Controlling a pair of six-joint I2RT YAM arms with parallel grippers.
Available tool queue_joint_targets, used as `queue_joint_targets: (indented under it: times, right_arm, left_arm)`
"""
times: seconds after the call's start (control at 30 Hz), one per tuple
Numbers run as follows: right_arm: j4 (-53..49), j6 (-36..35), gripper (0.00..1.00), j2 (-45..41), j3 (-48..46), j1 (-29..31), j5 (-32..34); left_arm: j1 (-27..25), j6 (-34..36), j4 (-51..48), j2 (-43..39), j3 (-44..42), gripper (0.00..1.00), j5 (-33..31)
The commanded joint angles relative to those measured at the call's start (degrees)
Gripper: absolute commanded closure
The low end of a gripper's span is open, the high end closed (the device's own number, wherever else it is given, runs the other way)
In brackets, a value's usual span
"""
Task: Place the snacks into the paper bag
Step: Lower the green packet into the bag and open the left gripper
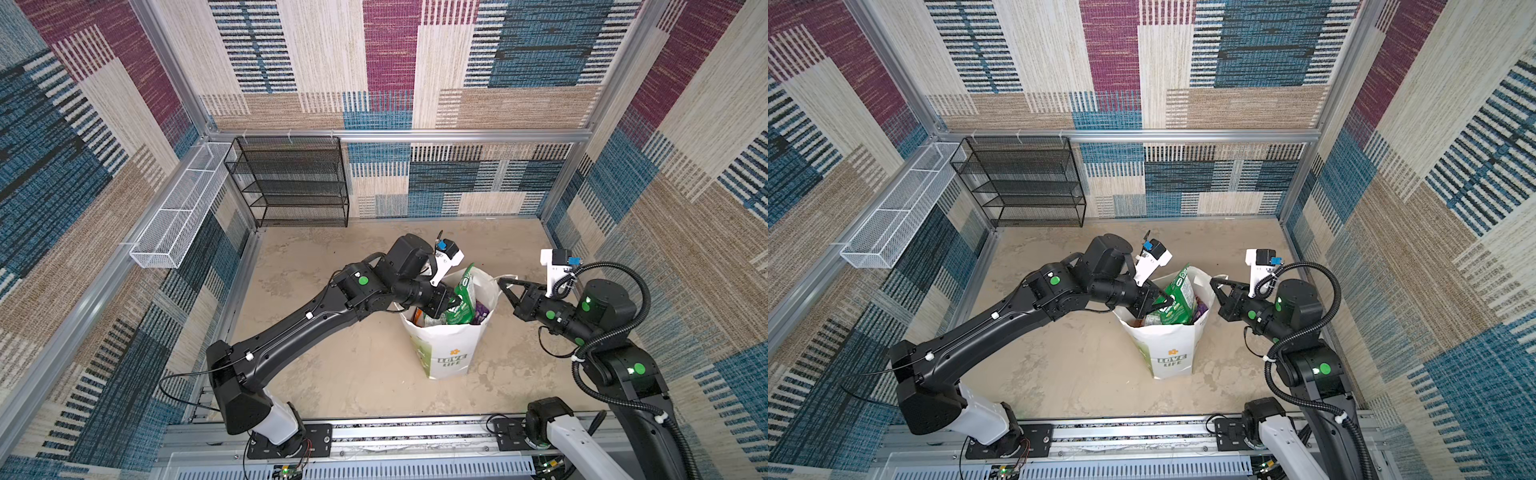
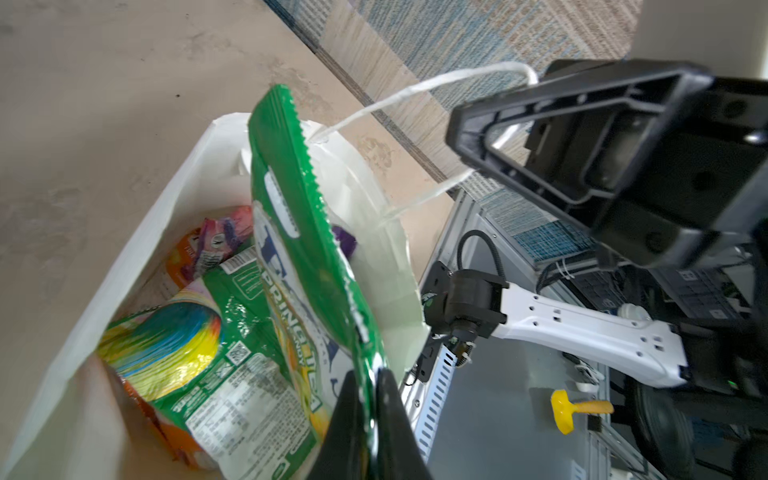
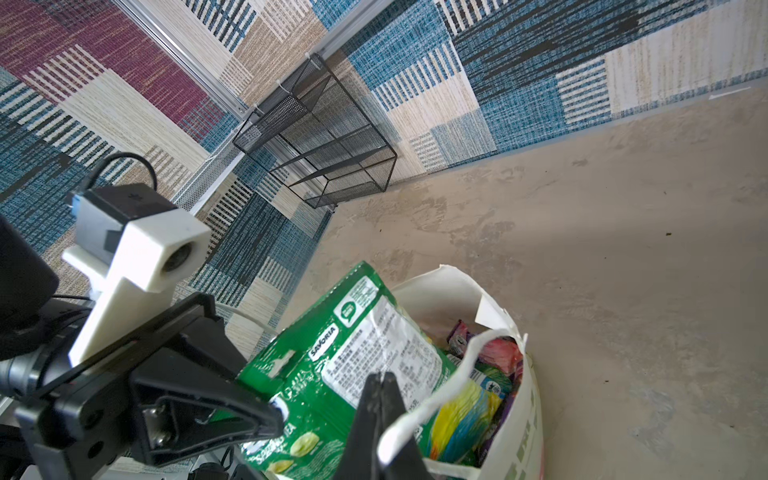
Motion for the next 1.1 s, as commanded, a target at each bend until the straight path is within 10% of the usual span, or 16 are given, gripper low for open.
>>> queue_joint_targets:
  times: [0.0, 0.47, 0.73, 1.07]
  right_arm:
    - [2.9, 0.2, 0.96, -0.3, 0.0, 0.0, -0.7]
    - [4.9, -0.1, 0.95, 1.1, -0.4, -0.1, -1.2]
    - [4.4, -0.3, 0.95, 0.8, 0.1, -0.1, -1.2]
    - [3.8, -0.2, 0.95, 0.4, 0.7, -0.1, -0.9]
  left_arm:
    - [0.0, -1.2, 0.9, 0.3, -0.6, 1.00, -1.1]
    - [-0.1, -6.6, -1.3, -4.9, -12.1, 0.99, -16.1]
    - [-0.1, -7.4, -3.0, -8.0, -10.5, 0.58, -21.7]
    - [-2.1, -2.3, -4.3, -9.5, -2.9, 0.54, -19.3]
